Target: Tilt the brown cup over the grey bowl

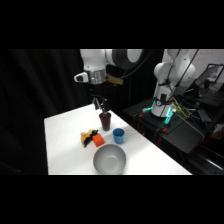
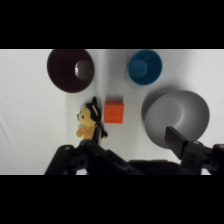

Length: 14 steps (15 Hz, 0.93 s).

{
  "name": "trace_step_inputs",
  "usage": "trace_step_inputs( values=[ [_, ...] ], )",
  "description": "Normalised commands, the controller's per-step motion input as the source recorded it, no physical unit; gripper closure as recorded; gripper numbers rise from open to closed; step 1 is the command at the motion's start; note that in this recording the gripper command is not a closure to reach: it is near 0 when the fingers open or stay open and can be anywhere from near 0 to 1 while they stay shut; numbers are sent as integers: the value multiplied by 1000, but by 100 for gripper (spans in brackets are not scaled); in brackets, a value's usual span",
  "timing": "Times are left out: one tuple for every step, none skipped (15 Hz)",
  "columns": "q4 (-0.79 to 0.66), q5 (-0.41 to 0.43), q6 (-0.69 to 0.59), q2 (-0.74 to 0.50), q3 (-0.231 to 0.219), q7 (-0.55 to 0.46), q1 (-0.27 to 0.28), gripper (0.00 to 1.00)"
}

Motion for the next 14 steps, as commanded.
trace_step_inputs(
  values=[
    [10,-1,-16,-1,23,2,-22,0],
    [-5,3,-19,-17,21,5,-25,0],
    [-30,20,-27,-52,19,-12,-30,0],
    [-85,39,-36,-115,7,-43,-46,0],
    [-135,77,-91,-172,-9,-93,-69,0],
    [-208,74,-46,-236,-31,-87,-88,0],
    [-272,81,-10,-295,-50,-89,-103,0],
    [-316,92,8,-341,-64,-78,-112,0],
    [-359,79,69,-372,-74,-30,-114,0],
    [-393,95,112,-397,-79,6,-115,0],
    [-384,129,121,-391,-72,1,-107,0],
    [-376,146,162,-372,-63,22,-96,0],
    [-387,199,255,-344,-53,24,-85,0],
    [-394,195,418,-283,-40,90,-68,0]
  ],
)
